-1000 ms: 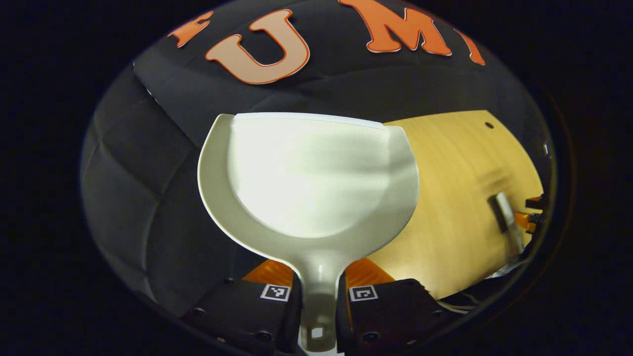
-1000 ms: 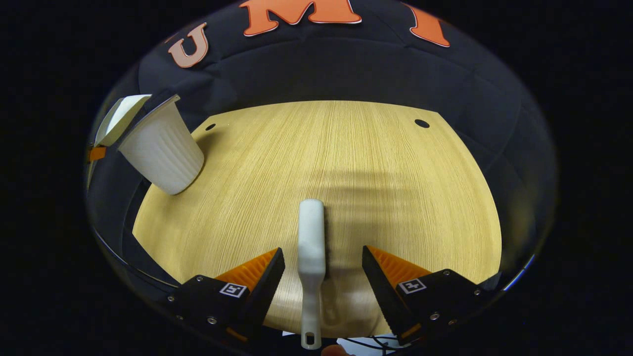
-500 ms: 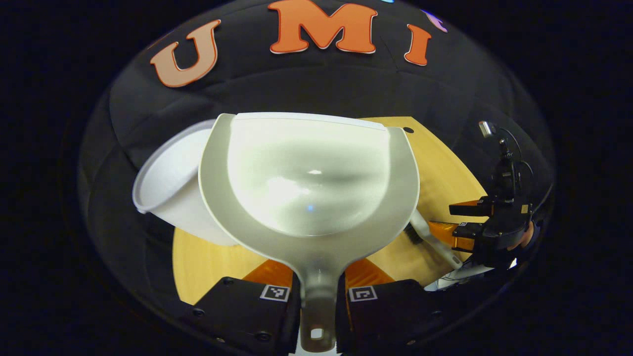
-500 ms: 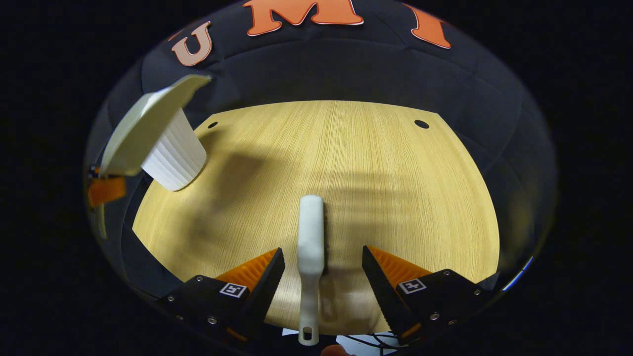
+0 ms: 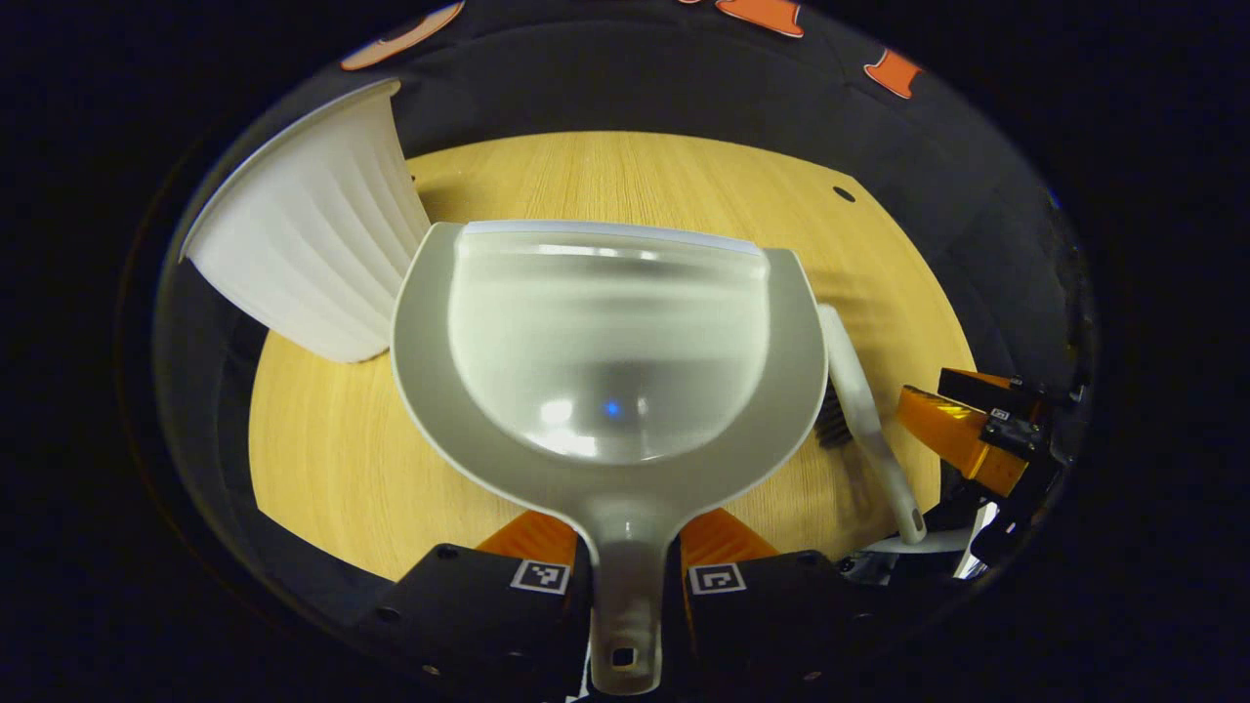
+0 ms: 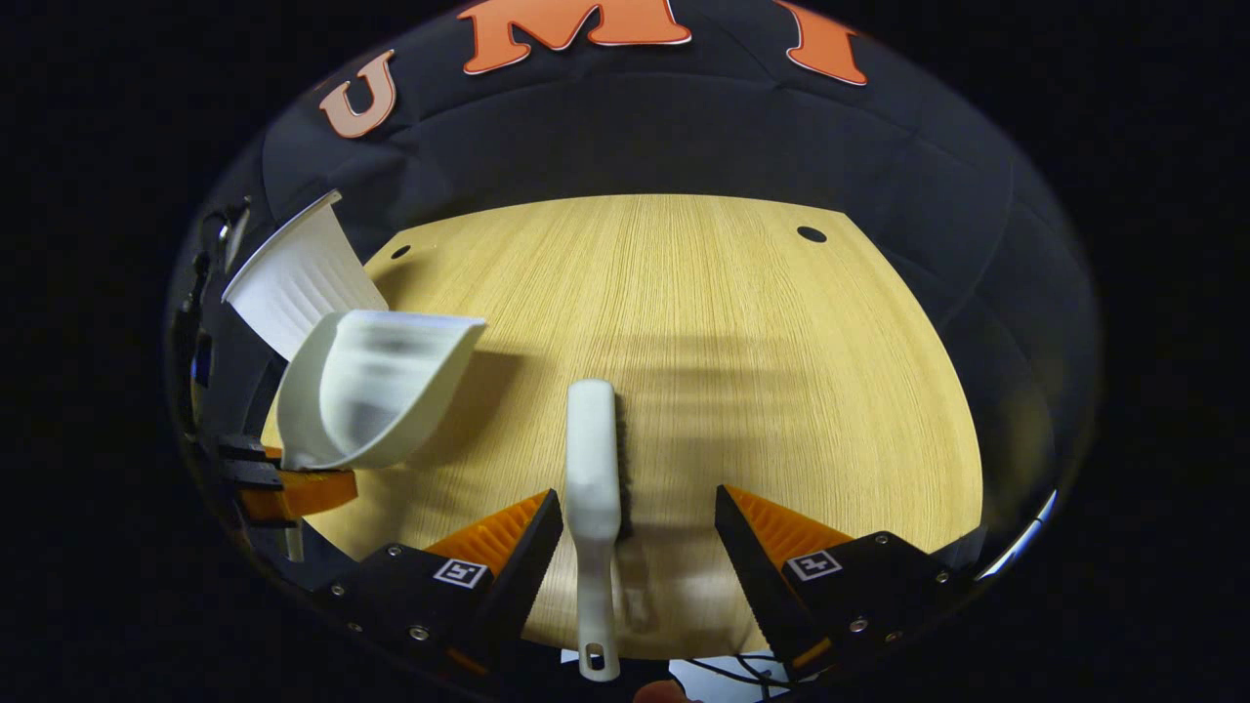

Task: Pick up the small broom and dustpan from the desktop, sweep the trash into the dustpan with the broom, and then empty the trash into the garbage bin.

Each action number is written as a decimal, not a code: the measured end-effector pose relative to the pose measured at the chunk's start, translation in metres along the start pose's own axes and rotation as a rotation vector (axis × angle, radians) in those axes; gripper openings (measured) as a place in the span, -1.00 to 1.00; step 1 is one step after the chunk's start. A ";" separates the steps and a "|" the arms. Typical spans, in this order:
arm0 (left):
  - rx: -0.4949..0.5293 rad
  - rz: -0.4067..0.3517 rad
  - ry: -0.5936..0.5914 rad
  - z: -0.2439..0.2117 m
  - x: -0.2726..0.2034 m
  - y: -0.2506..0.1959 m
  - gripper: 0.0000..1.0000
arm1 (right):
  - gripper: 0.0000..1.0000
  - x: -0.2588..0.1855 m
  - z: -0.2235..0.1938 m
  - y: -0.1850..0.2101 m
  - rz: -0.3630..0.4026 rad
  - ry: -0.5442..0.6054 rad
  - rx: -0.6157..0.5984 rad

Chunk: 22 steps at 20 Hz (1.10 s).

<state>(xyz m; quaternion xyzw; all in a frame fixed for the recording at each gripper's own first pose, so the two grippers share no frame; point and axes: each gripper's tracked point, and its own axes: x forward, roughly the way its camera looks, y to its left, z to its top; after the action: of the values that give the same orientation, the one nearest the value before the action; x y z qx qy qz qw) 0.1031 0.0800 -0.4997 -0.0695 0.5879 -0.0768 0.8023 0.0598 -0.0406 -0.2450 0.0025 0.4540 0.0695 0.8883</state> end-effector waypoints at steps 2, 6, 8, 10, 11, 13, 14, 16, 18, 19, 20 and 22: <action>-0.045 -0.007 0.055 -0.009 0.009 -0.005 -0.40 | 0.90 0.001 -0.002 0.001 -0.001 0.008 -0.002; -0.048 0.004 0.120 -0.022 0.024 -0.006 -0.39 | 0.91 0.002 -0.008 0.005 0.008 0.024 -0.004; -0.062 -0.009 0.140 -0.024 0.028 -0.008 -0.39 | 0.90 0.001 -0.010 0.005 0.007 0.025 -0.006; -0.086 -0.017 0.155 -0.024 0.029 -0.011 -0.40 | 0.90 0.002 -0.011 0.004 0.005 0.029 -0.008; -0.095 -0.016 0.152 -0.023 0.027 -0.012 -0.39 | 0.90 0.002 -0.012 0.005 0.006 0.033 -0.007; -0.087 -0.016 0.151 -0.023 0.030 -0.012 -0.35 | 0.90 0.002 -0.013 0.004 0.007 0.034 -0.008; -0.081 -0.021 0.153 -0.022 0.030 -0.011 -0.32 | 0.90 0.002 -0.012 0.004 0.007 0.034 -0.008; -0.081 -0.029 0.152 -0.021 0.026 -0.012 -0.29 | 0.91 0.001 -0.013 0.004 0.008 0.034 -0.009; -0.076 -0.035 0.142 -0.020 0.024 -0.015 -0.15 | 0.90 0.002 -0.013 0.003 0.008 0.034 -0.007; -0.070 -0.032 0.136 -0.018 0.022 -0.015 -0.08 | 0.90 0.001 -0.012 0.004 0.008 0.034 -0.006; -0.067 -0.040 0.133 -0.019 0.019 -0.016 0.02 | 0.90 0.000 -0.012 0.004 0.007 0.033 -0.005; -0.073 -0.062 0.111 -0.017 0.012 -0.020 0.27 | 0.90 -0.002 -0.009 0.001 0.006 0.024 -0.003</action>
<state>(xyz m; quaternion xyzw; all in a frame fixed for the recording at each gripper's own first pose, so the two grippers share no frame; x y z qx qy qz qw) 0.0892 0.0573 -0.5121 -0.1124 0.6315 -0.0837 0.7626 0.0513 -0.0403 -0.2491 0.0015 0.4646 0.0728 0.8825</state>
